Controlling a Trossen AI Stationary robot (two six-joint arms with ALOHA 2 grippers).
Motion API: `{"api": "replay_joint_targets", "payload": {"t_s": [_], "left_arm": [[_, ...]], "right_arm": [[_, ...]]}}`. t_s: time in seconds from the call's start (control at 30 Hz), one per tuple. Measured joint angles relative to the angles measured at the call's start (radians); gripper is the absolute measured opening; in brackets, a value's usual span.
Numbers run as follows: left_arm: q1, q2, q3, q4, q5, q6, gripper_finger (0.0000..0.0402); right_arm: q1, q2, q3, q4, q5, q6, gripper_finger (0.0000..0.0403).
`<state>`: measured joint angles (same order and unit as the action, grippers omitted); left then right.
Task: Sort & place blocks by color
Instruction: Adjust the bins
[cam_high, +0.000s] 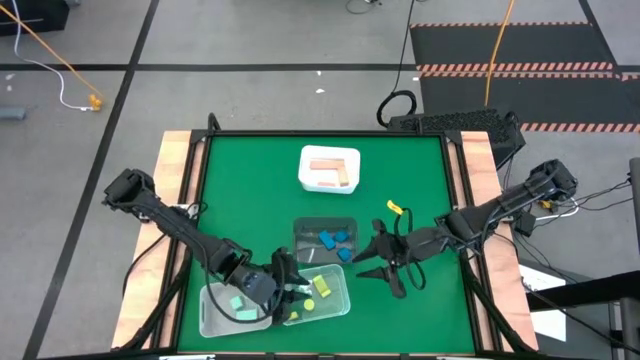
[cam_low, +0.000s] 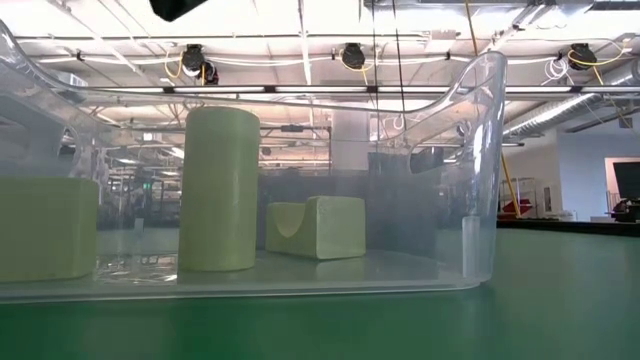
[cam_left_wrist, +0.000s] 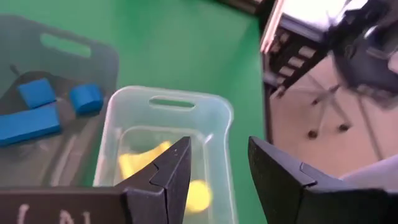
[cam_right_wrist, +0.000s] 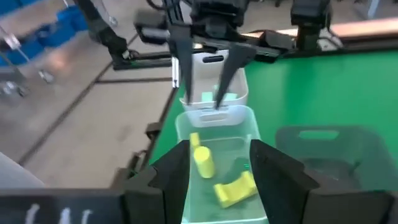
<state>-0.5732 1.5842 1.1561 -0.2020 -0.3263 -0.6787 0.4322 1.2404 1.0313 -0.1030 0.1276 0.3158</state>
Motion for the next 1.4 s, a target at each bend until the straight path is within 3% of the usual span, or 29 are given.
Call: {"api": "replay_joint_targets", "payload": {"t_s": [0.13, 0.3, 0.4, 0.83, 1.0, 1.1, 1.27, 1.4], "left_arm": [[0.008, 0.000, 0.000, -0.154, -0.018, 0.029, 0.0159], [0.015, 0.000, 0.000, -0.420, -0.038, 0.022, 0.0159], [0.021, 0.000, 0.000, -0.484, -0.041, 0.024, 0.0159], [0.022, 0.110, -0.001, -0.442, 0.021, 0.013, 0.0159], [0.047, 0.156, -0.001, -0.417, 0.021, -0.055, 0.0154], [0.052, 0.165, -0.001, -0.365, 0.071, -0.022, 0.0120], [0.051, 0.165, -0.001, -0.262, 0.121, 0.050, 0.0016], [0.051, 0.165, -0.001, -0.180, 0.164, 0.099, 0.0013]], "right_arm": [[0.024, 0.000, 0.000, 0.002, 0.012, 0.089, 0.0157], [0.062, 0.000, 0.000, 0.002, 0.104, 0.143, 0.0157], [0.079, 0.000, 0.000, 0.003, 0.113, 0.148, 0.0157], [0.100, 0.000, 0.000, -0.013, 0.164, 0.142, 0.0157], [0.100, 0.000, 0.000, -0.023, 0.164, 0.141, 0.0157], [0.100, 0.000, 0.000, -0.042, 0.164, 0.141, 0.0157], [0.100, 0.000, 0.000, -0.066, 0.164, 0.140, 0.0157], [0.100, 0.000, 0.000, -0.081, 0.164, 0.138, 0.0157]]}}
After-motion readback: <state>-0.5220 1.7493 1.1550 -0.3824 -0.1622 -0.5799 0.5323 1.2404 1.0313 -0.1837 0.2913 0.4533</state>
